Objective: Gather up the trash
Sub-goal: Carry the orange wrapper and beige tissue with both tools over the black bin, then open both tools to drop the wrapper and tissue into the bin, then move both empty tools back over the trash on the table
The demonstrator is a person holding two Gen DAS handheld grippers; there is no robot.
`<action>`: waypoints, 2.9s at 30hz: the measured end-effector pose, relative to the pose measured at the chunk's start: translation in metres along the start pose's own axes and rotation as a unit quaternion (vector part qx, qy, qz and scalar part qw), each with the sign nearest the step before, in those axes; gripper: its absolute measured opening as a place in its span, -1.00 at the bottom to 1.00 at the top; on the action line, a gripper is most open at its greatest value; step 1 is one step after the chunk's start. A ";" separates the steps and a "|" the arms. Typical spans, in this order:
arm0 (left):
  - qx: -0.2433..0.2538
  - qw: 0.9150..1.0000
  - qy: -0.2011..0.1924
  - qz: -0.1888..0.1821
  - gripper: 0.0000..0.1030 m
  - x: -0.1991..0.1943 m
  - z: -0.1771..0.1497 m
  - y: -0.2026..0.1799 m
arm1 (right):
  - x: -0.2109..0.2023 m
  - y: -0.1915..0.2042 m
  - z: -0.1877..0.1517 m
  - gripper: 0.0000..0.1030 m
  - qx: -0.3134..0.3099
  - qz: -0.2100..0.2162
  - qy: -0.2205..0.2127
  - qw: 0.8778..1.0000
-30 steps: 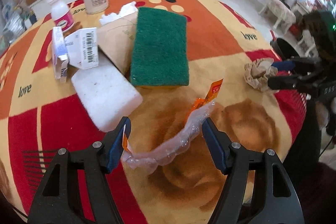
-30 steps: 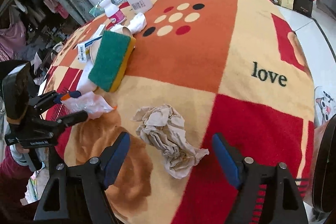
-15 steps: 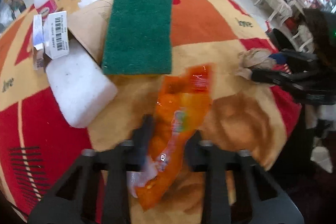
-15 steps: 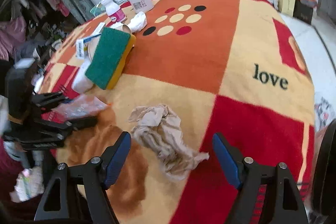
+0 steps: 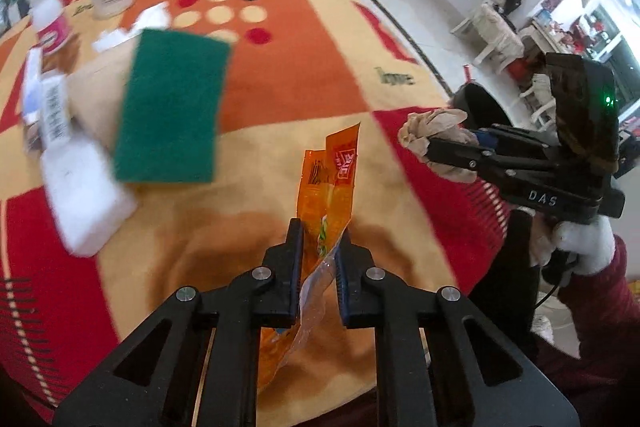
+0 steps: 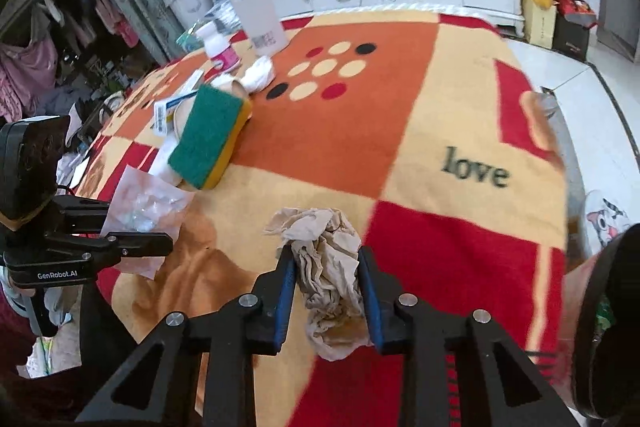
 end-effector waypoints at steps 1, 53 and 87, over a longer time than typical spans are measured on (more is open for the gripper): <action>0.003 1.000 0.001 -0.006 -0.77 0.002 0.003 -0.006 | -0.003 -0.004 -0.001 -0.43 0.002 -0.002 -0.002 1.000; 0.028 0.980 0.027 -0.195 0.24 0.169 0.154 -0.245 | -0.121 -0.286 -0.092 0.46 0.242 -0.193 -0.050 0.950; 0.013 0.988 -0.129 0.082 0.23 0.028 0.052 -0.070 | -0.055 -0.116 -0.015 0.47 0.170 -0.099 -0.056 0.979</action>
Point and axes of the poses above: each gripper's, at about its wrist camera, not at the fingertips, and x roughly the way its jaws point, y to its left, z to its top, the point moved 4 cm from there along x, roughly the way its jaws point, and after that the axes turned 1 degree about -z, right-handed, at the moved point
